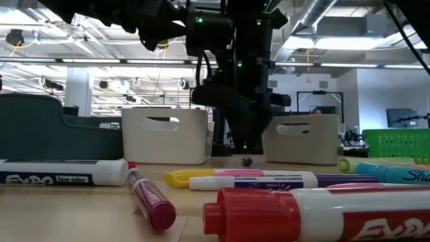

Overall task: Pick & Place Markers
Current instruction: Put the violet mini marker into the green bin

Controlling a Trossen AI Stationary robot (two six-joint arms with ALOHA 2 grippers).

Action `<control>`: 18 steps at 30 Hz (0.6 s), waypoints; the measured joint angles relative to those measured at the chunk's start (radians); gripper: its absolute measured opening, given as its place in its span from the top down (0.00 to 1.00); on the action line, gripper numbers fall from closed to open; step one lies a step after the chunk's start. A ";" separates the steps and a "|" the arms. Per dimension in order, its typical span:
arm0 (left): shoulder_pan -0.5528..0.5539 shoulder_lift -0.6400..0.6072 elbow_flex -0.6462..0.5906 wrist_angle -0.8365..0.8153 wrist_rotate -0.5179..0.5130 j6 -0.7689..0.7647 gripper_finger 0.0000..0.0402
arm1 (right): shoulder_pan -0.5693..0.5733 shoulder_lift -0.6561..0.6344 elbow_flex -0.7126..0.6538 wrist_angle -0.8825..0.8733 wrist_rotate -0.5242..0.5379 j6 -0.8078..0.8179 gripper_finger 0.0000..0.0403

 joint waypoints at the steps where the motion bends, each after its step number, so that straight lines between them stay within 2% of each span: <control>1: 0.000 0.000 0.000 0.000 0.000 0.000 0.50 | 0.000 0.000 0.000 0.003 0.000 0.005 0.71; 12: -0.001 0.003 -0.002 -0.006 0.004 0.001 0.50 | -0.004 -0.005 -0.070 0.076 0.000 0.035 0.71; 18: -0.001 0.003 -0.002 -0.001 0.007 0.001 0.50 | -0.003 -0.005 -0.072 0.095 0.012 -0.031 0.74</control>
